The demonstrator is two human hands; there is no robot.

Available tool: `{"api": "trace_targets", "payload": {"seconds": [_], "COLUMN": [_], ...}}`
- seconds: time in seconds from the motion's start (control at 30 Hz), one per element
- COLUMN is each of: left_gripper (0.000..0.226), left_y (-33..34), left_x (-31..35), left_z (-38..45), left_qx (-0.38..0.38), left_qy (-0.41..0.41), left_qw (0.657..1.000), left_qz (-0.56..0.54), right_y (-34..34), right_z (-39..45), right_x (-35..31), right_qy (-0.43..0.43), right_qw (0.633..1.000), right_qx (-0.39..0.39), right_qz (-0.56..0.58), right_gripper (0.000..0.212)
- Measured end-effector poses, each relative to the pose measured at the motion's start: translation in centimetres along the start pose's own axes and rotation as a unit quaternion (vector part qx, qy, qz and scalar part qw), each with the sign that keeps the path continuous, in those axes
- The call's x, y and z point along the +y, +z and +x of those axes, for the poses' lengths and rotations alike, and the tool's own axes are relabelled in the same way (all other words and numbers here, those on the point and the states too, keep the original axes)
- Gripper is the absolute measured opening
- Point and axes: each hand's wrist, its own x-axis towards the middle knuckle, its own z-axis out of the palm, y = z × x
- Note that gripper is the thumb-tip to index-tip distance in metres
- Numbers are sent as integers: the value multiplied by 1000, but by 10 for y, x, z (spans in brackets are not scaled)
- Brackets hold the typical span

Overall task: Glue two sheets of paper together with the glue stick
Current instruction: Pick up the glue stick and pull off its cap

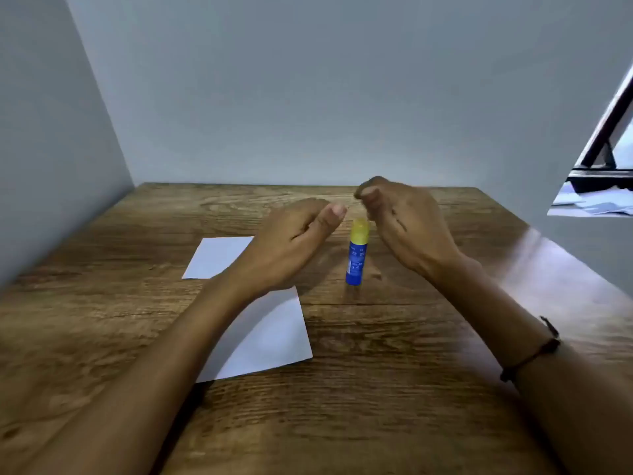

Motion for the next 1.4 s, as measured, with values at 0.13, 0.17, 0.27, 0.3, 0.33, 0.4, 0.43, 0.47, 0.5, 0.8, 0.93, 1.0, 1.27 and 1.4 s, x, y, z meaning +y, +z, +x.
{"api": "trace_targets", "payload": {"seconds": [0.13,0.17,0.27,0.3,0.33,0.4,0.43,0.47,0.5,0.8,0.93,1.0,1.27,1.4], "left_gripper": [24,20,24,22,17,14,15,16,17,21,35,30,15,17], "left_y": [4,7,18,21,23,26,25,25,24,19,17,16,14,11], "left_x": [-5,-7,-10,-9,-8,-8,-8,-8,-7,-7,-6,-7,-13,-18], "left_z": [-1,0,0,0,1,2,2,3,3,6,7,6,8,6], "left_qx": [-117,-139,-129,-110,-80,-20,0,13,18,-6,-16,-38,-111,-195], "left_qy": [3,-5,-16,-18,-18,-19,-22,-20,-21,-18,-17,-18,-24,-15], "left_qw": [993,990,991,993,996,999,999,999,999,996,989,982,953,935], "left_qz": [17,29,40,38,37,33,29,23,17,-88,-144,-184,-282,-297], "right_y": [6,8,15,16,18,17,15,13,10,-8,-17,-19,-25,-36], "right_z": [-2,-2,-4,-5,-6,-6,-5,-4,-3,1,1,1,2,5], "right_x": [-2,-1,-2,-5,-8,-13,-15,-16,-17,-15,-9,-9,-9,-3], "right_qy": [-34,-30,-28,-25,-26,-18,-12,-10,-9,-98,-128,-141,-141,-119], "right_qw": [988,986,993,996,998,999,1000,1000,1000,988,985,983,978,969], "right_qx": [-75,-90,-76,-64,-49,-26,-19,-12,-9,-106,-109,-114,-135,-110], "right_qz": [-134,-137,-88,-62,-35,3,12,17,21,48,39,36,81,189], "right_gripper": [43,36,23,20,19,19,20,20,20,16,16,15,17,24]}}
